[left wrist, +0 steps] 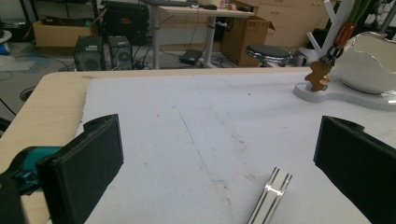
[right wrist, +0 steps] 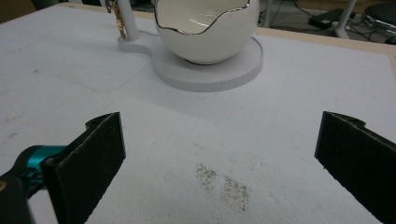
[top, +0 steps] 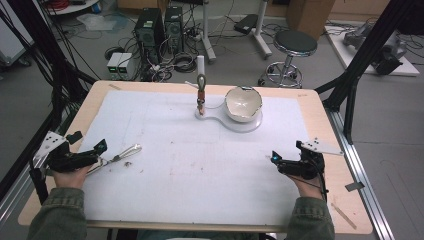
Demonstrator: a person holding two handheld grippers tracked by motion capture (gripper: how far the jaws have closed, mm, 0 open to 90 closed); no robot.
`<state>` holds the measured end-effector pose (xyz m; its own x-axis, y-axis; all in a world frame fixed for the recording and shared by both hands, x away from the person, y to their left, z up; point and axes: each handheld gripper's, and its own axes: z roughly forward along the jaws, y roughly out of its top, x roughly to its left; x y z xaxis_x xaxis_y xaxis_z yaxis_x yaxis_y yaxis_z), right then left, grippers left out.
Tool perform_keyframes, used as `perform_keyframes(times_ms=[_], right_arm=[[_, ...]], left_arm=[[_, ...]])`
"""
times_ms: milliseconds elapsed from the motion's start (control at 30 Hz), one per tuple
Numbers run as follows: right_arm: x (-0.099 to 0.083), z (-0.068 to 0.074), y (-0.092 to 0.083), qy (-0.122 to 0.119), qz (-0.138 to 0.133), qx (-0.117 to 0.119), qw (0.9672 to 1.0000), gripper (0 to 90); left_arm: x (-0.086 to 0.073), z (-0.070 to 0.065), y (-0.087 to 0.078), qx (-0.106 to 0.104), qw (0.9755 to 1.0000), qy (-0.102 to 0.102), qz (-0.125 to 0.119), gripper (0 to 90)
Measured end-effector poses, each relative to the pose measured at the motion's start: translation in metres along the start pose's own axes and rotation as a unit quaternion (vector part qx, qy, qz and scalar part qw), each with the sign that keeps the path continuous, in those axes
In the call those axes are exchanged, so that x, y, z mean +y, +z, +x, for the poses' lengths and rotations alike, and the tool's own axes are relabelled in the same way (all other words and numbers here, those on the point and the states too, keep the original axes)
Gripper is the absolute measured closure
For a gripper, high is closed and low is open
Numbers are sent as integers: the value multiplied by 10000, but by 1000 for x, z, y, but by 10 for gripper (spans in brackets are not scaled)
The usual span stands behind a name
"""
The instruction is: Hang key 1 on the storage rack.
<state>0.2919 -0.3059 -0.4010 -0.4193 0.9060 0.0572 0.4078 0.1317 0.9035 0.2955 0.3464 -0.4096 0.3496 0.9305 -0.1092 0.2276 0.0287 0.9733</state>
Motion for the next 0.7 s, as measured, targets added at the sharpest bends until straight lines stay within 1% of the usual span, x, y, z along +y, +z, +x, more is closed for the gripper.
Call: perform_keyframes(times_ms=[133,233,267,400,667,700], right_arm=[[-7,0,-1,-54,-28,-39,10000,5],[-11,1,-2,-22,-19,-60,10000,5],[-13,1,-3,-44,-29,-72,10000,6],[-19,0,-4,-14,-125,-85,9999,5],[-22,1,-5,16,-107,-110,9999,5],[-23,1,-5,-27,-92,-123,9999,5]], left_arm=[[0,0,0,-2,10000,12,9,18],[0,0,0,-2,10000,12,8,18],[0,0,0,-3,10000,14,10,18],[0,0,0,-9,10000,2,26,18],[0,0,1,-39,10000,-32,71,18],[0,0,1,-42,10000,-40,64,18]])
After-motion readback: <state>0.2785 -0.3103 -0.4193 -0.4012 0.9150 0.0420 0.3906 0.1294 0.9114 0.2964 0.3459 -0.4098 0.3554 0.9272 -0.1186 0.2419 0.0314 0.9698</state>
